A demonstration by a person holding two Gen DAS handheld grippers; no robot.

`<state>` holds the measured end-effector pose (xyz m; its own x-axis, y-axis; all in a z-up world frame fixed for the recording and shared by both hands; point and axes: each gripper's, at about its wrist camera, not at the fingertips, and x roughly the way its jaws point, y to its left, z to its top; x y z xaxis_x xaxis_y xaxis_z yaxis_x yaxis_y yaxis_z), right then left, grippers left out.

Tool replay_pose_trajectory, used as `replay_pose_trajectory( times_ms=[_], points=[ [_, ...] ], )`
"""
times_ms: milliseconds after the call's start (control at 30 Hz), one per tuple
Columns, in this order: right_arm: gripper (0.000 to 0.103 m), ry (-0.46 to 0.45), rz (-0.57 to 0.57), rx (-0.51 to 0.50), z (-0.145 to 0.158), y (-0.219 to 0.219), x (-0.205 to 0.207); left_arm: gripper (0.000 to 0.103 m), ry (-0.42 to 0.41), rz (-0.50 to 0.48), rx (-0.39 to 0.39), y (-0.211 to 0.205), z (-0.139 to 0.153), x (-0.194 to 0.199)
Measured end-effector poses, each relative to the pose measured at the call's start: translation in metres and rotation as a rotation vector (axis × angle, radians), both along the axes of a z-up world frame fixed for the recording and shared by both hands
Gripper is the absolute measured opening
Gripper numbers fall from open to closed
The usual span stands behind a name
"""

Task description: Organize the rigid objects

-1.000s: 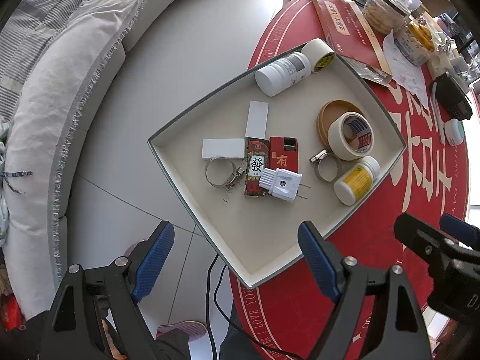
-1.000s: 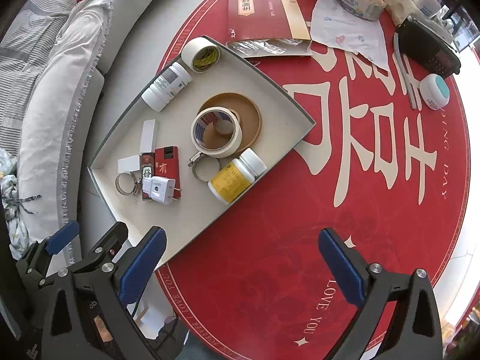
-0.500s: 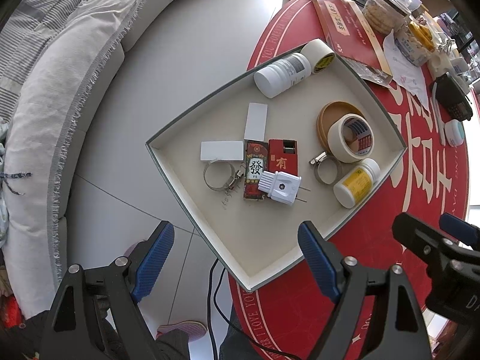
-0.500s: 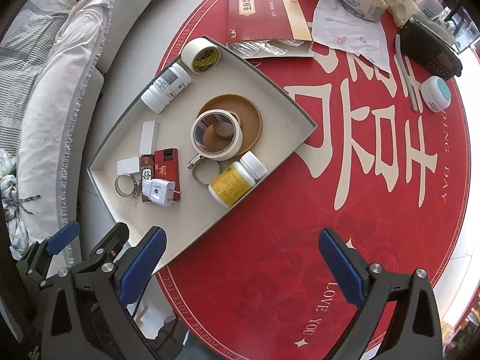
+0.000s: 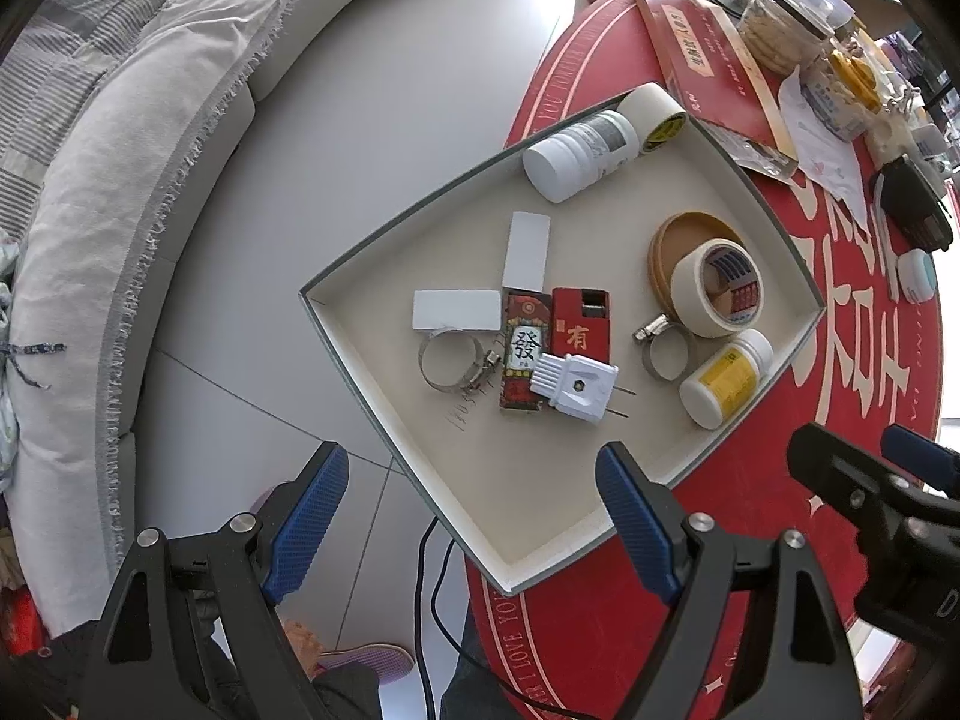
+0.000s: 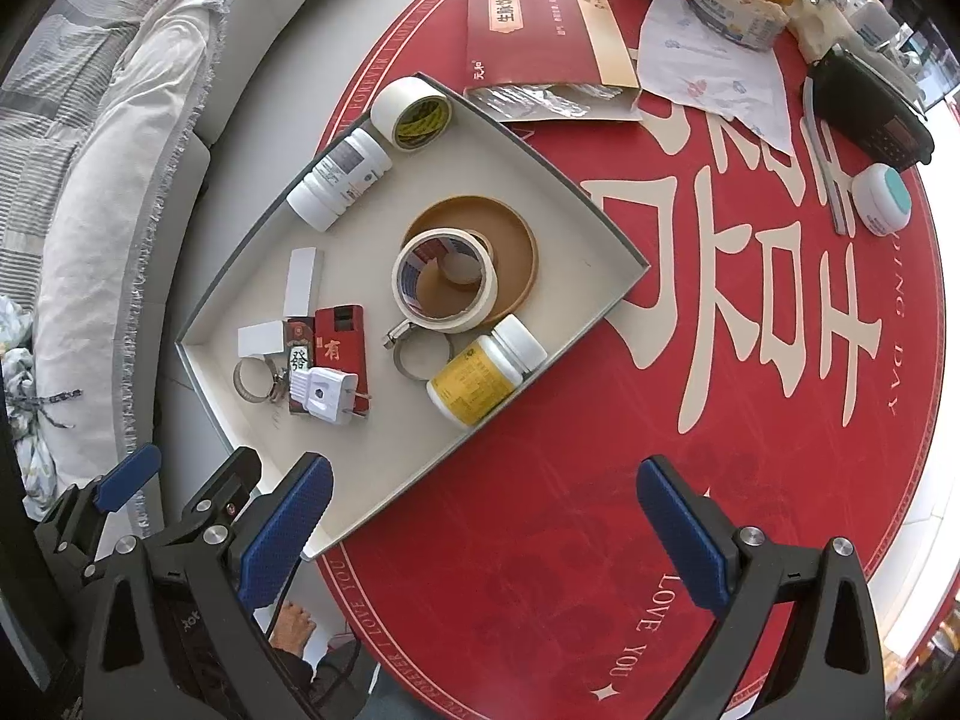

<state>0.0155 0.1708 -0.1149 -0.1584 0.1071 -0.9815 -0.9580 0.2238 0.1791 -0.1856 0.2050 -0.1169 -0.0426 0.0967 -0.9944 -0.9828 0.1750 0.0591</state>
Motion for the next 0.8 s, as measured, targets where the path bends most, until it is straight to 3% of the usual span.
replay_pose_trajectory(
  times_ms=[800],
  points=[
    [0.102,-0.007,0.028,0.001,-0.001,0.011,-0.012,0.087,0.014,0.025,-0.006,0.012,-0.009,-0.009]
  ],
)
